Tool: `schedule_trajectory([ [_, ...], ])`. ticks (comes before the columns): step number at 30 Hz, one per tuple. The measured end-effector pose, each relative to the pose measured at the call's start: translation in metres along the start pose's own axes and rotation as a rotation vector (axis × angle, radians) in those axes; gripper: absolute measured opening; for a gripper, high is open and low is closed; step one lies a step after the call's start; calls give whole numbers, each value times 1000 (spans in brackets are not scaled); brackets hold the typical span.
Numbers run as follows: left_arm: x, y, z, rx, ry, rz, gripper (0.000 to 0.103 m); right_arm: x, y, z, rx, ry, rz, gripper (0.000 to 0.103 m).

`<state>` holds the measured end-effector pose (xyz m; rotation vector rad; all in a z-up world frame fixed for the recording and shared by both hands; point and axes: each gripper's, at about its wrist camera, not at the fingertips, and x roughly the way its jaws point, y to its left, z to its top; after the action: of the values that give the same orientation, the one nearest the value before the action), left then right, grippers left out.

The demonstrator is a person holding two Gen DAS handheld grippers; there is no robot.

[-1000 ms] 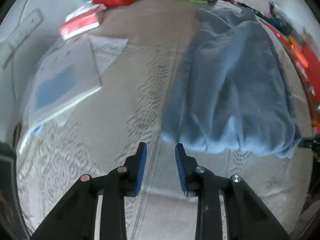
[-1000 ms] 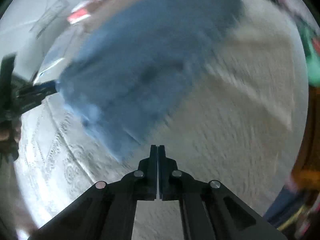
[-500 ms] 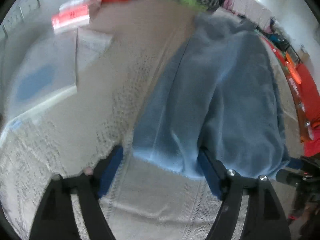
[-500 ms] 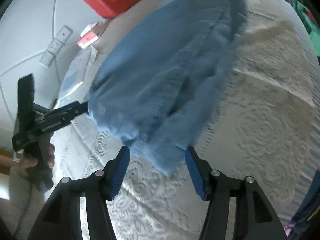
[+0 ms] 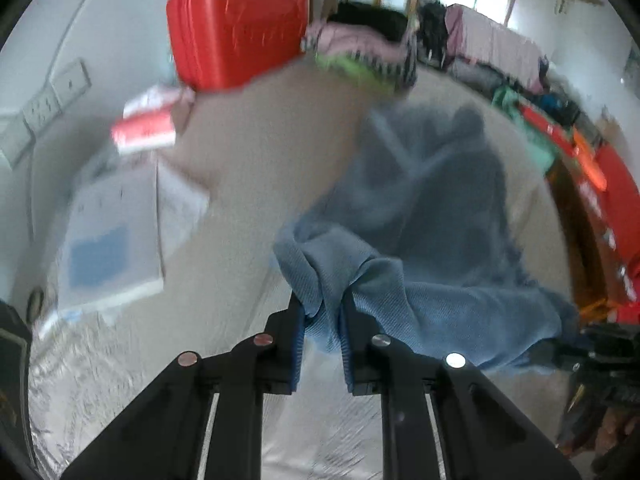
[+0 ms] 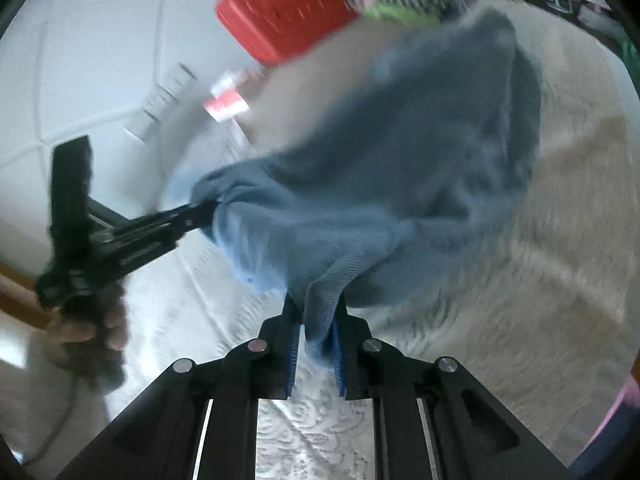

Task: Fold clothes
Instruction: 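Grasp the folded trouser end with both tools and fold it over, then open both tools and release the folded trousers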

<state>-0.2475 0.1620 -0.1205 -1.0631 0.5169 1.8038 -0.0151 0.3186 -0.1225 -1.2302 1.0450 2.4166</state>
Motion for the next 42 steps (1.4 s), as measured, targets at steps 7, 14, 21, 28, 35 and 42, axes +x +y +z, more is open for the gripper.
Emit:
schedule_trajectory([
  [7,20,-65,119,27,-81,27,15,-63,-43,76,14,-104,135,14],
  [14,117,-139,250,65,-36,79,15,-57,-138,187,82,-107,185,14],
  [21,180,-130,292,-9,85,154,64,-7,-235,263,193,16,150,38],
  [28,161,-87,230,-71,155,228,65,-13,-231,244,138,93,208,39],
  [35,149,-86,151,-29,148,202,65,-5,-189,192,114,89,214,43],
  [42,170,-94,130,51,208,184,24,49,-131,172,-3,127,123,6],
])
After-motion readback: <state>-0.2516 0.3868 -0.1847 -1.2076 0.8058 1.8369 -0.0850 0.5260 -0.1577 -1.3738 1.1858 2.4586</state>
